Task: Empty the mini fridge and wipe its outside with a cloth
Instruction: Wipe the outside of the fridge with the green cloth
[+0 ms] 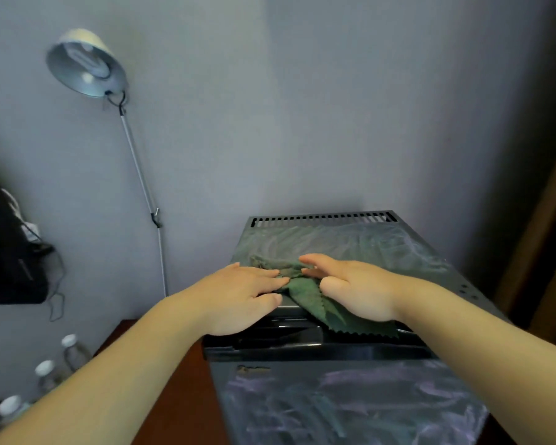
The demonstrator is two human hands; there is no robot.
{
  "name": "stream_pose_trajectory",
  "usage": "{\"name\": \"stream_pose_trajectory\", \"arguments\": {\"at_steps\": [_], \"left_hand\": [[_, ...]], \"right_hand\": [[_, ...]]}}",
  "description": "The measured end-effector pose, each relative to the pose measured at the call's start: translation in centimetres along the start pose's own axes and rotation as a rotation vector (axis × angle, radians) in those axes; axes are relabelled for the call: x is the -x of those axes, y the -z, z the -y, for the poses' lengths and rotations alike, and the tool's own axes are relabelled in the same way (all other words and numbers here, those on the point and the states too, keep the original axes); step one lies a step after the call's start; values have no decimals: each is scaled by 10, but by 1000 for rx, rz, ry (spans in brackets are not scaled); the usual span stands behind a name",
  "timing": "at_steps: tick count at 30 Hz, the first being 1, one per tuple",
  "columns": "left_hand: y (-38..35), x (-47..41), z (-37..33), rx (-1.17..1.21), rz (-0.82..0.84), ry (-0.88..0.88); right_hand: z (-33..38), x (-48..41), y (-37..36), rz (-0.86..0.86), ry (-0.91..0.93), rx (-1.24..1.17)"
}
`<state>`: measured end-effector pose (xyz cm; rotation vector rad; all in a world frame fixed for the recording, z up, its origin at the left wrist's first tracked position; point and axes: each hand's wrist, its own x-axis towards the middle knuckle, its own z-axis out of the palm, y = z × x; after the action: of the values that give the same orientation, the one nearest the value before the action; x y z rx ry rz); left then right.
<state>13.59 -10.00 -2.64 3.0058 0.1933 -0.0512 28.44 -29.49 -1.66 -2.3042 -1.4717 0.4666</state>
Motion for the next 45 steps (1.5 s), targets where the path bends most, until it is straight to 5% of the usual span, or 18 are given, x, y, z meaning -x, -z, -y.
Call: {"name": "stream_pose_trajectory", "arguments": {"at_steps": [19, 45], "left_hand": [[11, 20, 86, 55, 19, -81], [-7, -106, -138, 91, 88, -134]], "right_hand": [[53, -56, -27, 8, 17, 43], [-143, 98, 62, -7, -84, 163]]}}
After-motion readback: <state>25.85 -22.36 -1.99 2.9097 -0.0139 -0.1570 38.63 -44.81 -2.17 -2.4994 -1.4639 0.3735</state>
